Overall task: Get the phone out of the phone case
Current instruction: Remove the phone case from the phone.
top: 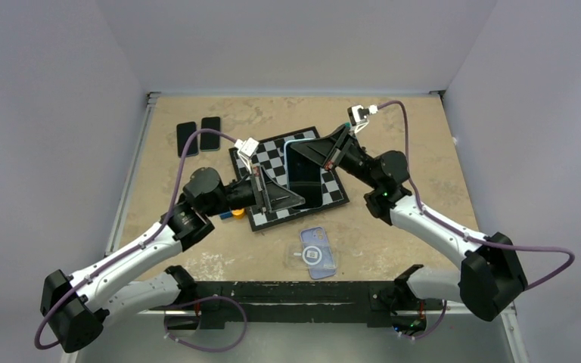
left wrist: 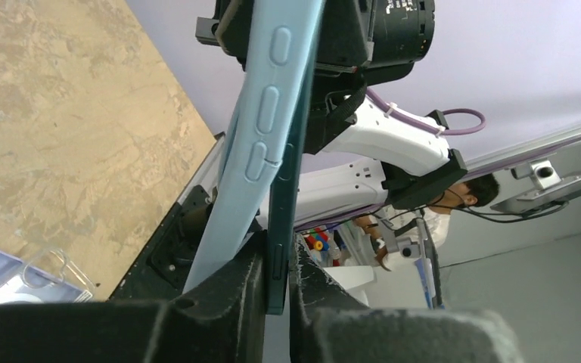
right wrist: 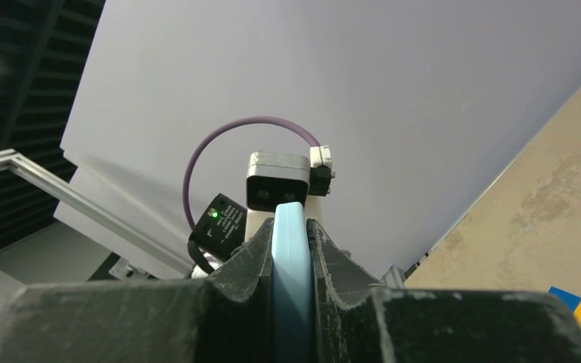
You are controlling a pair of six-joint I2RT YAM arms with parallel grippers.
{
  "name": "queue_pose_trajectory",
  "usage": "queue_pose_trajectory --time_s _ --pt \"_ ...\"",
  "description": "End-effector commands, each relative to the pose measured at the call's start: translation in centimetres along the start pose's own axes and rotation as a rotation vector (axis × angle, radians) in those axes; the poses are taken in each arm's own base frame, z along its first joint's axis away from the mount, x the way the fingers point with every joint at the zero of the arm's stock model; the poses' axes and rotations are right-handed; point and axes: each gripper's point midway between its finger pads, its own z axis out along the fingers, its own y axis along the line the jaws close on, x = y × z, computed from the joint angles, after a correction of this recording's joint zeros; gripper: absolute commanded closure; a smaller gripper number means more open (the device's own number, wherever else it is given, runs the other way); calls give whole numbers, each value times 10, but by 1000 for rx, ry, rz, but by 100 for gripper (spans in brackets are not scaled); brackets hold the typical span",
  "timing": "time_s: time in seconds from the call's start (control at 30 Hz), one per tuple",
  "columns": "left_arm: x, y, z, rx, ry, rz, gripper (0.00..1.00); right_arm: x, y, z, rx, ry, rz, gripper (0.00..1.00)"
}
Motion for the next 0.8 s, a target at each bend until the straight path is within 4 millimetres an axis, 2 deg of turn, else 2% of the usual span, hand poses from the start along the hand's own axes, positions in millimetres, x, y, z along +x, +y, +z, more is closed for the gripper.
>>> queue_pose_trajectory --time_s 0.0,0.1,0.17,0.37,0.43,0.57,0.67,0.77 --pt "-39 -25 6 43 -145 134 94 23 28 -6 -65 85 -42 100" --pt "-43 -31 3 59 -167 150 100 27 28 -6 -28 132 -95 100" --pt "-43 -38 -1 75 -173 165 100 30 28 -8 1 168 -145 91" --pt "-45 -55 -16 96 -202 179 100 32 50 -21 -17 214 -235 46" --pt "-45 -61 -20 109 -211 179 100 36 58 -25 -51 241 -246 36" --pt "-47 -75 -28 136 -228 186 100 47 70 -34 -127 293 -252 26" --pt "-50 -84 -35 144 -246 184 100 54 70 -44 -155 310 -279 25" --pt "-52 -92 -41 153 -264 158 100 58 61 -52 -138 316 -340 26"
